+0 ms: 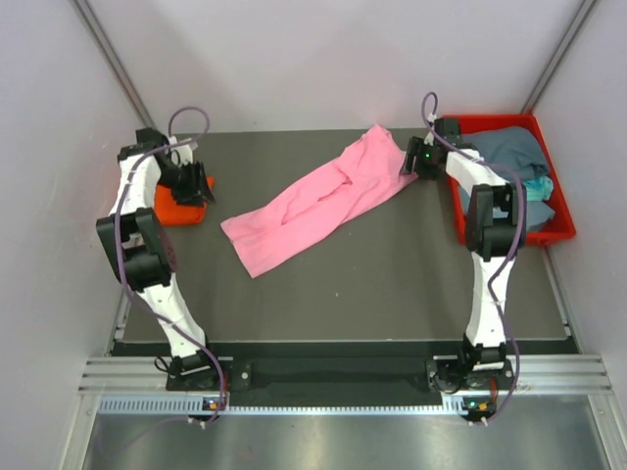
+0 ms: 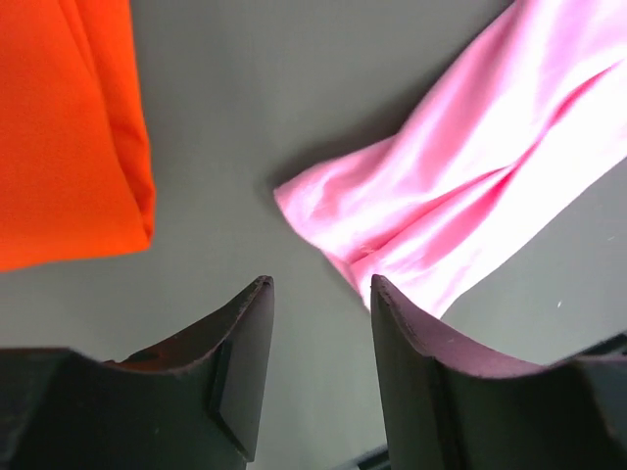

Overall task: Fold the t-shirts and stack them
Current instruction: Fold the tshirt

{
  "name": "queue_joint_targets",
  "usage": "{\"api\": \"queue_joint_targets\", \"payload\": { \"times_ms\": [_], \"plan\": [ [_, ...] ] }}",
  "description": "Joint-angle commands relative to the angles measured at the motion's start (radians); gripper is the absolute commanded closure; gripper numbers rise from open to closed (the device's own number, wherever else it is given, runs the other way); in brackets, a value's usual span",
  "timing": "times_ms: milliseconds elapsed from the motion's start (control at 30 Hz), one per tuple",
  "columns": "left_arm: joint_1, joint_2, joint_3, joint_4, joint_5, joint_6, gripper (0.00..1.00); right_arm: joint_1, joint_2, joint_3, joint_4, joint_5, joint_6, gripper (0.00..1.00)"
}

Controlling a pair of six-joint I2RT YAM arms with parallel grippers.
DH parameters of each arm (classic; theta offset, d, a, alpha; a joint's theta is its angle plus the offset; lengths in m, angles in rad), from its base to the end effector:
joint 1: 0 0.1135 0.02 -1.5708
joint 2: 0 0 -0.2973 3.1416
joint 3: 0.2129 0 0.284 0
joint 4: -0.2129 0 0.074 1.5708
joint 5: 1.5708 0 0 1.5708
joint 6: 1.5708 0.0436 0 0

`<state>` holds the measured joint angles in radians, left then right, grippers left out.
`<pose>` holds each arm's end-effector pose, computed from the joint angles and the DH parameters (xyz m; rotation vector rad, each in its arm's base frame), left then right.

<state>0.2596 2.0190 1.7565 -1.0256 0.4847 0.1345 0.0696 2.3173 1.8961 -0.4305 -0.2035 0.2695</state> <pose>0.4536 0.0994 0.2592 -0.0744 2.7156 -0.5825 0.5746 0.0489 0.1852 0.1501 2.4340 0.3998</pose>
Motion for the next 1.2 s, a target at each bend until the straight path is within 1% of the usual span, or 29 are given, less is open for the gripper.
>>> {"api": "queue_joint_targets", "payload": {
  "times_ms": [0, 33, 167, 200, 233, 267, 333, 367, 400, 433, 467, 500, 633, 800, 933, 1000, 1067, 1133, 1167],
  "plan": [
    [-0.035, -0.109, 0.090, -0.019, 0.063, 0.031, 0.52, 0.004, -0.191, -0.043, 0.019, 0.007, -0.019, 0.34],
    [-0.054, -0.118, 0.090, -0.031, 0.081, 0.036, 0.55, 0.002, -0.209, -0.052, 0.021, 0.003, -0.018, 0.34],
    [-0.172, -0.144, 0.017, -0.070, 0.150, 0.059, 0.57, 0.006, -0.248, -0.078, 0.039, -0.042, -0.003, 0.34],
    [-0.225, -0.146, -0.003, -0.074, 0.153, 0.062, 0.60, 0.006, -0.245, -0.078, 0.050, -0.056, 0.007, 0.34],
    [-0.247, -0.146, -0.021, -0.073, 0.158, 0.065, 0.65, 0.007, -0.236, -0.072, 0.067, -0.060, 0.010, 0.34],
    [-0.288, -0.143, -0.052, -0.070, 0.163, 0.066, 0.79, 0.013, -0.210, -0.063, 0.073, -0.068, 0.010, 0.34],
    [-0.307, -0.138, -0.095, -0.039, 0.173, 0.050, 0.88, 0.018, -0.156, -0.020, 0.079, -0.065, 0.008, 0.34],
    [-0.316, -0.132, -0.101, -0.033, 0.178, 0.037, 0.91, 0.021, -0.138, -0.008, 0.078, -0.059, 0.010, 0.34],
    [-0.321, -0.126, -0.106, -0.033, 0.175, 0.036, 0.90, 0.021, -0.121, 0.018, 0.076, -0.059, 0.010, 0.34],
    [-0.327, -0.120, -0.101, -0.037, 0.169, 0.039, 0.86, 0.021, -0.092, 0.029, 0.076, -0.059, 0.010, 0.34],
    [-0.333, -0.111, -0.098, -0.040, 0.164, 0.045, 0.77, 0.022, -0.082, 0.038, 0.075, -0.056, 0.008, 0.33],
    [-0.342, -0.106, -0.095, -0.048, 0.148, 0.048, 0.60, 0.021, -0.073, 0.050, 0.075, -0.042, 0.005, 0.33],
    [-0.367, -0.091, -0.098, -0.062, 0.127, 0.056, 0.55, 0.021, -0.033, 0.075, 0.084, -0.024, -0.001, 0.33],
    [-0.413, -0.059, -0.135, -0.070, 0.120, 0.050, 0.54, 0.022, 0.007, 0.107, 0.090, -0.019, 0.016, 0.33],
    [-0.441, -0.033, -0.173, -0.067, 0.115, 0.037, 0.54, 0.024, 0.016, 0.103, 0.084, -0.008, 0.020, 0.34],
    [-0.451, -0.016, -0.180, -0.064, 0.097, 0.033, 0.52, 0.024, 0.019, 0.095, 0.081, -0.002, 0.019, 0.34],
    [-0.460, 0.004, -0.173, -0.067, 0.054, 0.033, 0.48, 0.024, 0.022, 0.087, 0.082, -0.001, 0.020, 0.34],
    [-0.468, 0.018, -0.166, -0.071, -0.009, 0.034, 0.48, 0.024, 0.024, 0.086, 0.081, -0.005, 0.022, 0.34],
    [-0.477, 0.021, -0.164, -0.073, -0.073, 0.039, 0.48, 0.024, 0.024, 0.084, 0.082, -0.007, 0.025, 0.34]
  ]
}}
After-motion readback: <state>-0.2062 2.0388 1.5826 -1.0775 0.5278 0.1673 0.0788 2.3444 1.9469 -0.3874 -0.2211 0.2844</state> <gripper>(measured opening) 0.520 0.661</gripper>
